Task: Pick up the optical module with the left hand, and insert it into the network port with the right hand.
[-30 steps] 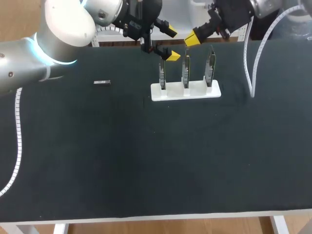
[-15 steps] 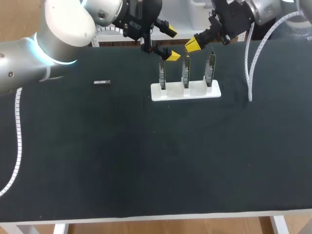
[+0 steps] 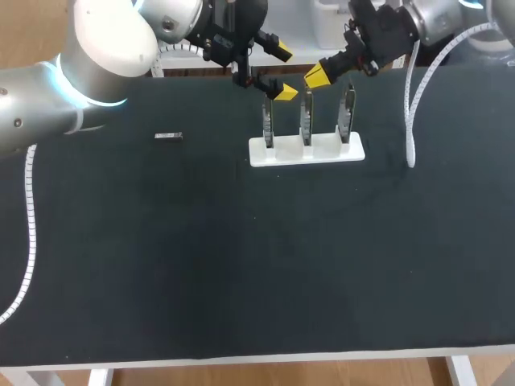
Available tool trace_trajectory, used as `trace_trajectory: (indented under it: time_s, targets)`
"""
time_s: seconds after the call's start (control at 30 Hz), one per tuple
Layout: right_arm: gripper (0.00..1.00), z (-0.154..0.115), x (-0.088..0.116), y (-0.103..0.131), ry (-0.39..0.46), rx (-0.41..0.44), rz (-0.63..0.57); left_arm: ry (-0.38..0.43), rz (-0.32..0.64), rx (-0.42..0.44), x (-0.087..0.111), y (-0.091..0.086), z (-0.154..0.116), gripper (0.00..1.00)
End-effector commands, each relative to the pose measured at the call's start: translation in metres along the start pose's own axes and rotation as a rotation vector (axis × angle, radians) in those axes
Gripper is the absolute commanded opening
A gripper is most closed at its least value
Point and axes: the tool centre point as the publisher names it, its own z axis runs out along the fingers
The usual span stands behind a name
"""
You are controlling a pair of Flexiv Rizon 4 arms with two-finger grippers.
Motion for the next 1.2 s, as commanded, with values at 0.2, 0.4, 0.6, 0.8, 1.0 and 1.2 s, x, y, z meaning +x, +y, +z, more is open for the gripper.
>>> trace_trajectory:
  time_s: [0.2,0.4,0.6,0.8,1.0,1.2]
  targets:
    - [0.00,-0.002,-0.004,-0.008,0.006,-0.210,-0.026,0.004,-0.002,-0.001,-0.001,-0.001,0.000,1.00]
    - [0.00,-0.011,-0.010,-0.003,0.017,-0.190,-0.042,0.004,-0.002,-0.001,-0.001,-0.001,0.000,1.00]
    - [0.00,-0.022,-0.013,0.005,0.021,-0.168,-0.053,0.004,-0.002,-0.001,-0.001,-0.001,0.000,1.00]
    - [0.00,-0.037,-0.012,0.016,0.028,-0.129,-0.056,0.004,-0.002,-0.001,-0.001,-0.001,0.000,1.00]
    - [0.00,-0.054,-0.009,0.025,0.038,-0.093,-0.053,0.004,-0.002,-0.001,-0.001,-0.001,0.000,1.00]
    - [0.00,-0.073,0.001,0.030,0.051,-0.062,-0.031,0.004,-0.002,-0.001,-0.001,-0.001,0.000,1.00]
